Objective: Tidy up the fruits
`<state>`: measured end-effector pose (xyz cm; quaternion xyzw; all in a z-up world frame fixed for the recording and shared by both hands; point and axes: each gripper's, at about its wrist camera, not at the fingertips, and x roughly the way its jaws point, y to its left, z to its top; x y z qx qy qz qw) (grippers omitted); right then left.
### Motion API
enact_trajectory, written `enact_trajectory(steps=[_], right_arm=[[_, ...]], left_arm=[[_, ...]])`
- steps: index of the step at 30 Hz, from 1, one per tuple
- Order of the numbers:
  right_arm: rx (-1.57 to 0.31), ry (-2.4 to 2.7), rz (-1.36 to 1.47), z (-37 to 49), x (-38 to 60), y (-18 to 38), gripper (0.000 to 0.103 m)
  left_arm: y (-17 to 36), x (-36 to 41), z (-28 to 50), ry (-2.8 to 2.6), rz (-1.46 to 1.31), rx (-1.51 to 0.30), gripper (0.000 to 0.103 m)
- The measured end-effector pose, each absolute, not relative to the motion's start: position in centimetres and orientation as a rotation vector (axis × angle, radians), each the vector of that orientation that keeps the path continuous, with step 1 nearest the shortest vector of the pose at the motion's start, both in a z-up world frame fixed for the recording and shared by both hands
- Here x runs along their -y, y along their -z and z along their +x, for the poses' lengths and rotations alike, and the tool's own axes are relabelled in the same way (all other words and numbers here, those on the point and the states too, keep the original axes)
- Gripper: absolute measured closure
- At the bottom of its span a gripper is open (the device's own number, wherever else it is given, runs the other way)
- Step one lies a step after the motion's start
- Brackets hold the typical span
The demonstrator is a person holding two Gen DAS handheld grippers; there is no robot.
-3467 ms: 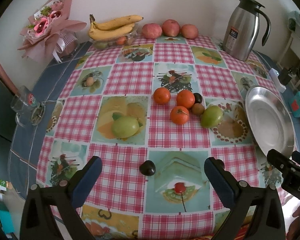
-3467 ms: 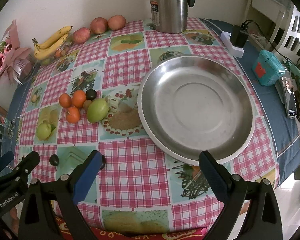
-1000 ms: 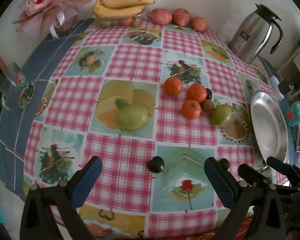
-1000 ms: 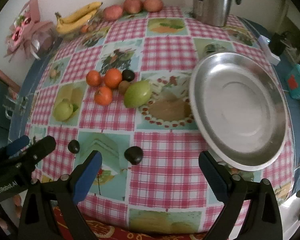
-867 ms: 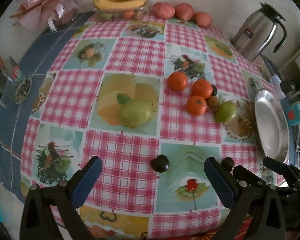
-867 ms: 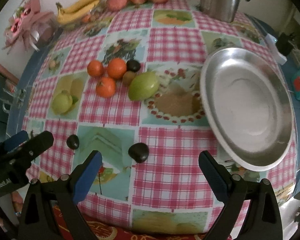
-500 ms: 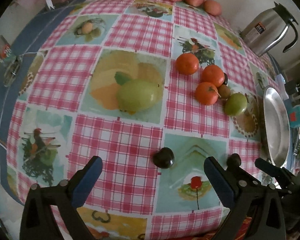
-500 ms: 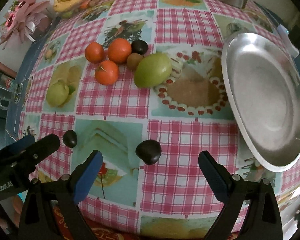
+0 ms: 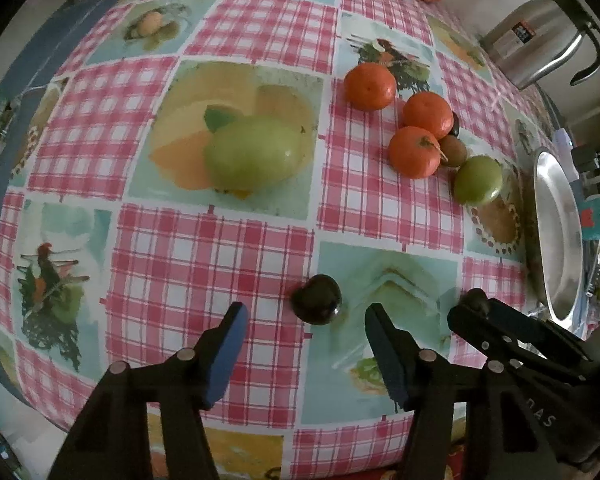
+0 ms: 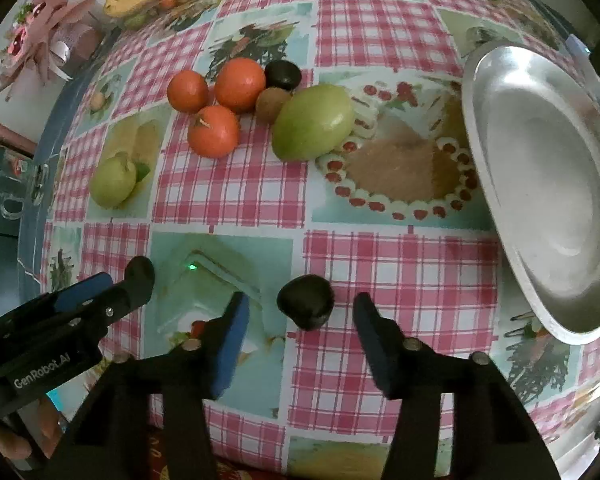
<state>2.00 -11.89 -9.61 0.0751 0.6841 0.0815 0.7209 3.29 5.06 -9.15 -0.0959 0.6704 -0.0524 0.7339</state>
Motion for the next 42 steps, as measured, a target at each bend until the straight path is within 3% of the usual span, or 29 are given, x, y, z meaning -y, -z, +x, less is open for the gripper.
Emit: enact_trajectory(steps=[14,18,28,42], right_arm=[[-1.514,-0.178,0.199,1.9,12.2,9.5,0.068],[-1.514,-0.170,0.214,1.9,12.5,9.4,0.073],[-1.489,-0.176,0.243,1.7,13.2,8.8,0.073],[-1.301,-0.122,0.329,2.9,15.2,2.5,0.073]], left_arm=[[9.5,-5.1,3.6,0.133,-0.230,-1.478,0.076],[9.2,-5.0,3.6,0.125,-0.223,-1.471,0.077],[7.4,-6.0,2.8,0.121,-0.252,-1.441,0.078],[-0.7,-4.4,5.5,0.154,-0.358,-1.283,0.078]])
